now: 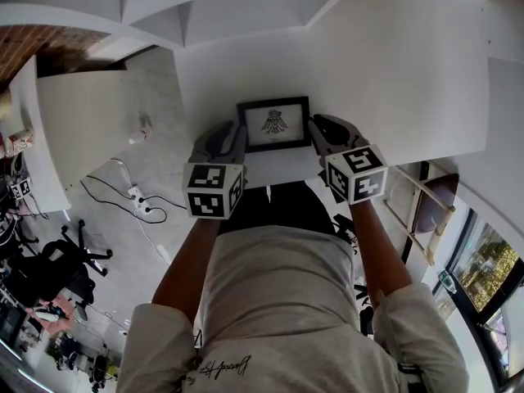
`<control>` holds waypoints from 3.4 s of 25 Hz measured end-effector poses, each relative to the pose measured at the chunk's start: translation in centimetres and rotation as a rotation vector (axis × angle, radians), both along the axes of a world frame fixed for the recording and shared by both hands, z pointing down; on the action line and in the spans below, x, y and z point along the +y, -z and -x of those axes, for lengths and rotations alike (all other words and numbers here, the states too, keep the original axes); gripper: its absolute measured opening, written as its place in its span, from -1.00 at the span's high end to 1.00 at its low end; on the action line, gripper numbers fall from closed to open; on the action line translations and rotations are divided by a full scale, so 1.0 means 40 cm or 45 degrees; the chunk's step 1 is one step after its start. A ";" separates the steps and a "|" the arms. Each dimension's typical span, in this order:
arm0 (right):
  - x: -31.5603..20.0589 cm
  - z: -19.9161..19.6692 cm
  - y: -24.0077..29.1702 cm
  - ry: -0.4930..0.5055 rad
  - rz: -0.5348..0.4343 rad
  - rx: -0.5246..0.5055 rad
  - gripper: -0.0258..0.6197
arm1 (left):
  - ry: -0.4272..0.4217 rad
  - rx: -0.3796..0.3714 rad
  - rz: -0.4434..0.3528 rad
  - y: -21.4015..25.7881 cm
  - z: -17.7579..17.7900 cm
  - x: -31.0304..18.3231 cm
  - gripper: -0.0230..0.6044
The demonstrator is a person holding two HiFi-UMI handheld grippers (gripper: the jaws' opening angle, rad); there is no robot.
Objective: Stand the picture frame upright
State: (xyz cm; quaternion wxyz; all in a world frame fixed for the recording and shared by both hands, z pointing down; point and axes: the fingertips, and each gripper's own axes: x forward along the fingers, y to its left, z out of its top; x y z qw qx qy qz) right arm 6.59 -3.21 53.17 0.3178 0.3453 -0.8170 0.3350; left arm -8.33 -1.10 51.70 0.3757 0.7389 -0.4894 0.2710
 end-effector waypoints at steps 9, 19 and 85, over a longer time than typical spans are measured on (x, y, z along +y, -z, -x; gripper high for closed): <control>-0.004 0.007 -0.019 0.004 0.038 -0.009 0.80 | -0.024 0.040 0.069 -0.032 -0.017 0.007 0.49; -0.001 0.020 -0.031 0.018 0.087 -0.013 0.63 | -0.042 0.044 0.104 -0.054 -0.029 0.008 0.48; -0.208 0.003 0.186 -0.067 -0.236 -0.093 0.61 | -0.073 0.000 -0.286 0.186 -0.051 -0.205 0.61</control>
